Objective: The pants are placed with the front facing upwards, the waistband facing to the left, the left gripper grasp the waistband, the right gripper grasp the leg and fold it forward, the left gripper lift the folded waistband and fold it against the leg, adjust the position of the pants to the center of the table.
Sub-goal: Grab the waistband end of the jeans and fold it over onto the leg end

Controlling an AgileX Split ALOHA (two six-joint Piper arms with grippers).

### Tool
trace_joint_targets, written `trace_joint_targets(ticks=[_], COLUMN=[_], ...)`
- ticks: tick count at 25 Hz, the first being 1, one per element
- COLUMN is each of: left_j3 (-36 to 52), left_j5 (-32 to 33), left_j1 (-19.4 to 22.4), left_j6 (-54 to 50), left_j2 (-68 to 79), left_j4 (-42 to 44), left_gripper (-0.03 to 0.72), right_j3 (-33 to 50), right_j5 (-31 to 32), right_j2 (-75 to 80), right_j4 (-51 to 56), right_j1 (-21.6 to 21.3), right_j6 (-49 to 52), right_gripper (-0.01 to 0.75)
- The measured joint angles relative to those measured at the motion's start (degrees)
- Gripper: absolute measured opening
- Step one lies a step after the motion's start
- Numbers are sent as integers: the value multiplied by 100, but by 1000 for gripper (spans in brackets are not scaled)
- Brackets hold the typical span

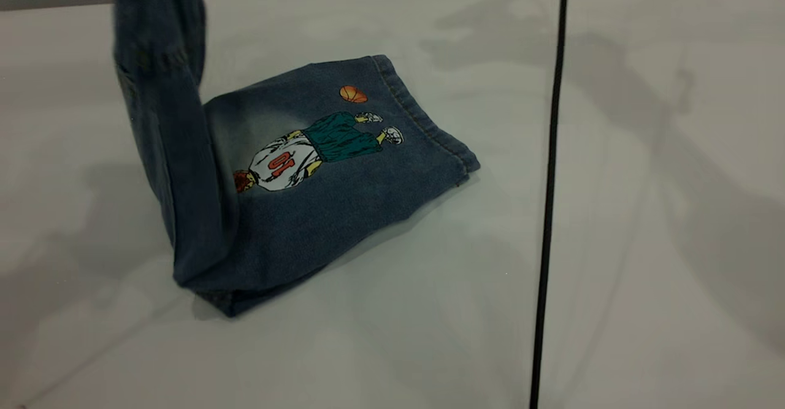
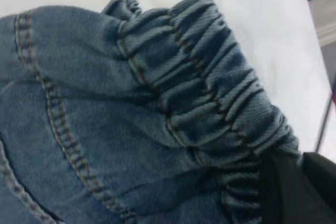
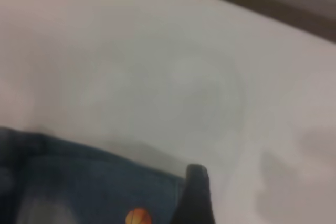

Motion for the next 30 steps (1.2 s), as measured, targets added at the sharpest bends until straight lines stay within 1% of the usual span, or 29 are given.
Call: trace_joint_targets(ticks=[4, 7, 11, 15, 21, 23, 26, 28, 30], left_j3=[6, 6, -16, -251, -737, -866, -894, -894, -900], left_j5=[-554, -921, -1356, -1523, -1330, -1183, -988, -913, -804], left_j1=[-542, -914, -1264, -1312, -1316, -1316, -1316, -1316, -1316], left_j6=[36, 287, 739, 1305, 2106, 2254, 2399, 2531, 2726], left_j2=[469, 843, 1347, 1816, 2482, 2675, 2812, 2812, 2806], left_j4=[-135, -415, -944, -1623, -2523, -2594, -2512, -2512, -2512], left_gripper=[72, 72, 72, 72, 72, 75, 118, 194, 293], right_j3=[0, 0, 0, 7, 7, 7, 10, 10, 10], right_j5=[-14, -14, -14, -14, -14, -14, -14, -14, -17], right_j2=[-267, -431, -530, -538, -538, -538, -538, -538, -538], right_j4=[110, 170, 170, 404, 451, 453, 458, 453, 504], right_j1=[-113, -121, -121, -125, -120, -120, -120, -120, -120], right_j6=[-29, -34, -34, -58, -56, -52, -79, -79, -79], right_gripper=[549, 549, 549, 549, 549, 549, 549, 549, 549])
